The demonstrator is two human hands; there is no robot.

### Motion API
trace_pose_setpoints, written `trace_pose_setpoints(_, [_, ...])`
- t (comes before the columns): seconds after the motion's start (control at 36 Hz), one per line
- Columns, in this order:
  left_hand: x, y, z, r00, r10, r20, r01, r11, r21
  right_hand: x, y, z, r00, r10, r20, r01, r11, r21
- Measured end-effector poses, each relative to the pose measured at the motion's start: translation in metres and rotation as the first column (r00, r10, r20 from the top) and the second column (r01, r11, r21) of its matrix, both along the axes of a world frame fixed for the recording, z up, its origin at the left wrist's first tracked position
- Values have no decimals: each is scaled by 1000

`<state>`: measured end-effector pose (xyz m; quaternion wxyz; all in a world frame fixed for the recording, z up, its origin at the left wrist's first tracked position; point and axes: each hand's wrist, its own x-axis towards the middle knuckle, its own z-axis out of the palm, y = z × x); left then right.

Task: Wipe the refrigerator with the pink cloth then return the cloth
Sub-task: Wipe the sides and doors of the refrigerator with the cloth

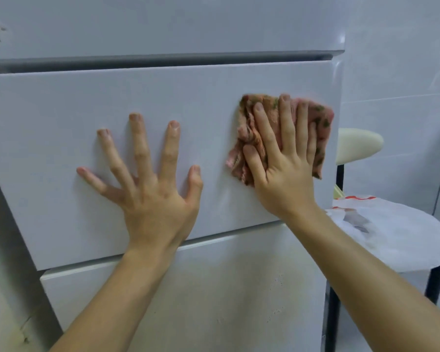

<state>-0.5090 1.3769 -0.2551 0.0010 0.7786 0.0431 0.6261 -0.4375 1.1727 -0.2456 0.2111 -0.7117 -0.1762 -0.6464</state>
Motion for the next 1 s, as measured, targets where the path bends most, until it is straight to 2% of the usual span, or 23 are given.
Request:
trace_pose_setpoints(0.14, [3, -9, -3, 1000, -13, 9, 13, 1000, 17, 5, -27, -81, 998, 18, -59, -23, 997, -75])
trace_pose_setpoints(0.22, [7, -23, -8, 999, -31, -8, 32, 996, 89, 8, -43, -96, 998, 7, -69, -17, 988, -152])
trace_pose_setpoints(0.36, [12, -35, -11, 1000, -27, 1, 27, 996, 82, 12, -50, -76, 999, 23, -42, -29, 987, -160])
trace_pose_setpoints(0.47, [13, -35, -11, 1000, -22, 5, 22, 996, 84, 18, -60, -18, 1000, 10, 14, -8, 988, -151])
trace_pose_setpoints(0.58, [14, -35, -11, 1000, -15, 7, 14, 996, 89, 26, -69, 56, 999, -17, 38, 20, 995, -100])
trace_pose_setpoints(0.67, [14, -34, -11, 1000, -16, 17, 14, 995, 99, 29, -72, 73, 1000, -16, 24, 18, 997, -72])
trace_pose_setpoints(0.78, [13, -33, -11, 1000, -19, 9, 18, 994, 107, 34, -68, 64, 997, 32, 72, -32, 999, 11])
trace_pose_setpoints(0.92, [11, -33, -12, 1000, -16, -1, 16, 994, 109, 21, -64, 17, 982, 155, -111, -126, 964, 233])
trace_pose_setpoints(1.0, [11, -33, -12, 1000, -25, -7, 26, 994, 110, 13, -66, -27, 973, 154, -174, -101, 954, 282])
